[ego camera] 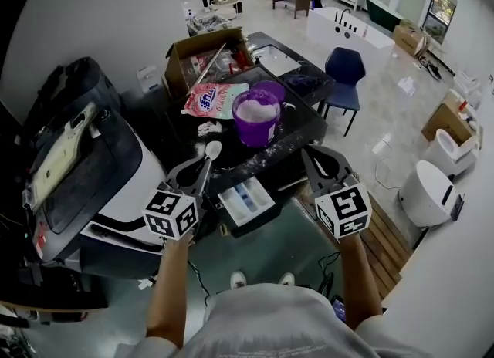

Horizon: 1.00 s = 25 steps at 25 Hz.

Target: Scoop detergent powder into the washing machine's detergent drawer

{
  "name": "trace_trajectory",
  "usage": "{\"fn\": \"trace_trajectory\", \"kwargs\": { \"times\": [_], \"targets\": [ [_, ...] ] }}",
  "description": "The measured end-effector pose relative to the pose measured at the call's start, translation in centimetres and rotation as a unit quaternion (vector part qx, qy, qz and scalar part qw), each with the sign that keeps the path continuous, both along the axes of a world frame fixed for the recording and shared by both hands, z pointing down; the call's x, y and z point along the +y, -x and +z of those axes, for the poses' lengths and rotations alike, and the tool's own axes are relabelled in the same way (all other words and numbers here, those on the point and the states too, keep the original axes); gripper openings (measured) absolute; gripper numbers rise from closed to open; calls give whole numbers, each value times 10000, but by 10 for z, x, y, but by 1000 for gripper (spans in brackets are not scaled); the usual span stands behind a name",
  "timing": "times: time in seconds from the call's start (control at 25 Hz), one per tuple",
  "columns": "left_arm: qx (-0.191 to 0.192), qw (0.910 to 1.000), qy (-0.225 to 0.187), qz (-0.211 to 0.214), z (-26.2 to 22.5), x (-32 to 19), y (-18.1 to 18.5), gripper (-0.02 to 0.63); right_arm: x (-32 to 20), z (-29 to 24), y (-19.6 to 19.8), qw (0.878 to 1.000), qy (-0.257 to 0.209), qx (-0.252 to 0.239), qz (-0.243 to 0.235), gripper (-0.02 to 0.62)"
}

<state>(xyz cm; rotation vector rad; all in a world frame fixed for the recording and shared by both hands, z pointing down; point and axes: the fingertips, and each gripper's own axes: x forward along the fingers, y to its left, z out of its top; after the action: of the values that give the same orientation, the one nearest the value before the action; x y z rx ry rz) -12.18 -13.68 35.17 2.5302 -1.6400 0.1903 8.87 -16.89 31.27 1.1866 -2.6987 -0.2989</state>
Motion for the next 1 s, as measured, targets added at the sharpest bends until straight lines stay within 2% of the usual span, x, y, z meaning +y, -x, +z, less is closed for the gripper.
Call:
{"fn": "trace_trajectory", "kwargs": {
  "times": [0.12,0.44,1.0],
  "targets": [
    [23,9997,-231,28,-25,5,-1,15,0,-17,7,9998,-130,-33,-132,6],
    [-254,9969,-743,-106,-69,18,4,15,4,-38,25,9986,-329,-14,-419,6],
    [-434,9911,-1219,-323,-107,38,8,15,15,-63,39,9964,-542,9,-654,6]
  ]
}}
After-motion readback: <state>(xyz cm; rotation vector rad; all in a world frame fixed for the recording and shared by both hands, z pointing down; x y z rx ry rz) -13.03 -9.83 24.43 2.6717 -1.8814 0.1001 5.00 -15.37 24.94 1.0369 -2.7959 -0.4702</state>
